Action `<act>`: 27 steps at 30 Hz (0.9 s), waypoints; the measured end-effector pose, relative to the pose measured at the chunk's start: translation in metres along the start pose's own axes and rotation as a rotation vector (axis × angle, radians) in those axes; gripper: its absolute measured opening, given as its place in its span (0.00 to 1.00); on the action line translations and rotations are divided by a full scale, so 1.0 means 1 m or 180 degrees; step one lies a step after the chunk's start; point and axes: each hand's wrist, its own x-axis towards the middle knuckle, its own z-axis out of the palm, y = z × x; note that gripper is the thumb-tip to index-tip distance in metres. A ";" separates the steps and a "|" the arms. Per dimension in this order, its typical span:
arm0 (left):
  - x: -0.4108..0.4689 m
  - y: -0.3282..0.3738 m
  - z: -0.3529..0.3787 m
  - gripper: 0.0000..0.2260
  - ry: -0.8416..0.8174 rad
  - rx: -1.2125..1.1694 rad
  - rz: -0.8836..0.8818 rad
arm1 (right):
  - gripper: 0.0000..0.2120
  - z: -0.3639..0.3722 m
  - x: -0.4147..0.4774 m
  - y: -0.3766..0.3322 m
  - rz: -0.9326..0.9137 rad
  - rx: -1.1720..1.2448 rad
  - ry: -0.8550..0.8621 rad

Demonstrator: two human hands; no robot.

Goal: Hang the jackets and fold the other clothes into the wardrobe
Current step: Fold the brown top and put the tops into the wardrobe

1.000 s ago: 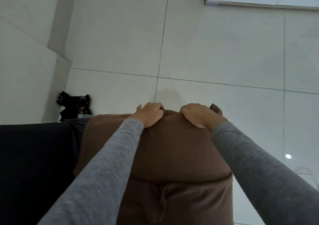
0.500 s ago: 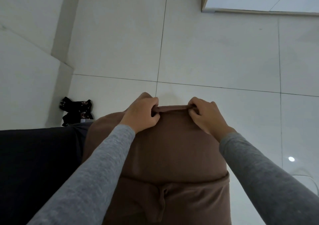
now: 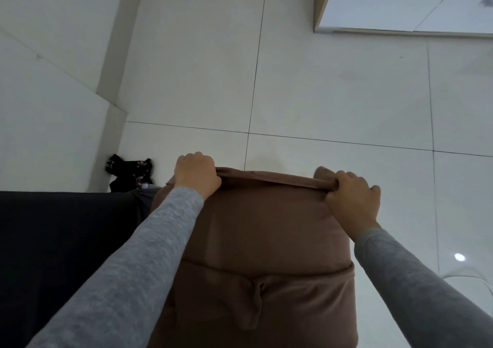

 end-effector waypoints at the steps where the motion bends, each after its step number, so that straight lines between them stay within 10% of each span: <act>1: -0.003 -0.003 0.003 0.11 -0.0015 -0.0166 -0.0109 | 0.13 0.001 -0.002 0.003 0.0166 0.0088 0.0011; 18: -0.078 -0.031 0.049 0.03 0.1538 -0.3188 0.0136 | 0.03 0.020 -0.053 0.027 0.1589 0.2759 0.1028; 27: -0.166 -0.030 0.091 0.12 0.1639 -0.2440 0.0675 | 0.07 0.026 -0.120 0.036 0.1564 0.2744 0.1480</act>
